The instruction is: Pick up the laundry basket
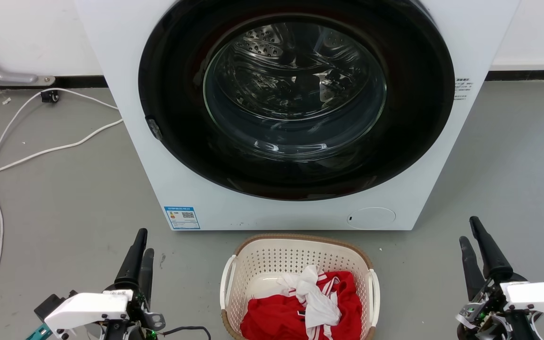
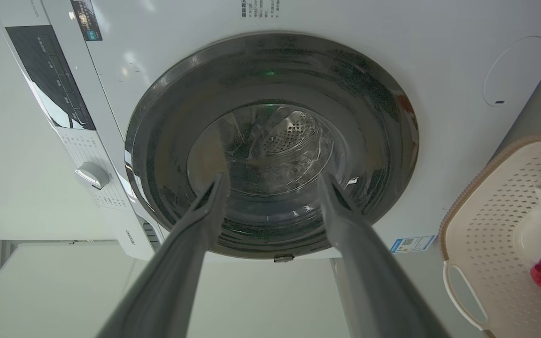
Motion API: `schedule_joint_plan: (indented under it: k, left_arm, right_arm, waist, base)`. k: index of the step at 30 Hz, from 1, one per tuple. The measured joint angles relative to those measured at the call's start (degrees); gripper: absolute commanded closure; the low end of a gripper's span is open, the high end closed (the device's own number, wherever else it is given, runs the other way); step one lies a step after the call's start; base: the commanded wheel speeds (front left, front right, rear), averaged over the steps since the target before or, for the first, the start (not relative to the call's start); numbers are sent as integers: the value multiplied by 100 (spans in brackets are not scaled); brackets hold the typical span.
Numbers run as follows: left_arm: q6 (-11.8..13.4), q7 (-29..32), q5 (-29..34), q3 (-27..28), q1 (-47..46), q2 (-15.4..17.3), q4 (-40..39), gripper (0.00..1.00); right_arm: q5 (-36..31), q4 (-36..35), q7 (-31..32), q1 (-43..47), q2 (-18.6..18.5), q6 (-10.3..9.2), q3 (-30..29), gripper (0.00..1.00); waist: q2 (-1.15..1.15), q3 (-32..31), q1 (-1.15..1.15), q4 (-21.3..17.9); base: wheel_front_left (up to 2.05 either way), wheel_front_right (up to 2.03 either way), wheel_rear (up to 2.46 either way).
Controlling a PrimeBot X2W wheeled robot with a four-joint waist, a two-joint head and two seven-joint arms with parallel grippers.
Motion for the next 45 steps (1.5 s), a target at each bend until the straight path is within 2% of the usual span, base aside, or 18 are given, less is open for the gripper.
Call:
schedule_joint_plan:
  k: [6, 10, 12, 15, 18, 19, 20, 32, 45]
  left_arm:
    - [-1, -130, 383, -18, -1, 1, -99, 0]
    - [-1, -232, 859, -31, -2, 1, -192, 0]
    - [-1, -305, 1272, -87, -12, 1, -264, 0]
    - [-1, -349, 1506, -112, -23, -1, -301, 0]
    - [33, -443, 2003, -183, -54, 1, -349, 0]
    - [33, -443, 2003, -183, -54, 1, -349, 0]
    - [76, -482, 2253, -233, -71, 0, -359, 0]
    - [187, -709, 3301, -347, -180, 1, -388, 0]
    - [229, -946, 4568, -499, -268, 1, -249, 0]
  right_arm:
    - [-321, -31, -147, 1, -35, 0, 101, 0]
    - [-839, -92, -249, 6, -49, 0, 91, 0]
    - [-1337, -177, -314, 30, -49, 0, 83, 0]
    - [-1664, -226, -367, 51, -44, 0, 78, 0]
    - [-2314, -312, -457, 60, -26, 0, 59, 0]
    - [-2314, -312, -457, 60, -26, 0, 59, 0]
    - [-2640, -355, -495, 61, -19, 0, 57, 0]
    - [-4133, -436, -723, 82, 5, 0, 83, 0]
    - [-5378, -486, -857, 92, 11, 0, 129, 0]
  waist:
    - [0, -5, 0, 4]
    - [0, -10, 0, 4]
    - [0, -12, 0, 4]
    - [0, -13, 0, 3]
    - [0, -14, 0, -1]
    - [0, -14, 0, -1]
    - [0, -15, 0, -5]
    - [0, -15, 0, -20]
    - [0, -21, 1, -11]
  base:
    - [0, 0, 0]
    - [0, 0, 0]
    - [0, 0, 0]
    - [0, 0, 0]
    - [0, 0, 0]
    - [0, 0, 0]
    - [0, 0, 0]
    - [0, 0, 0]
    - [0, 0, 0]
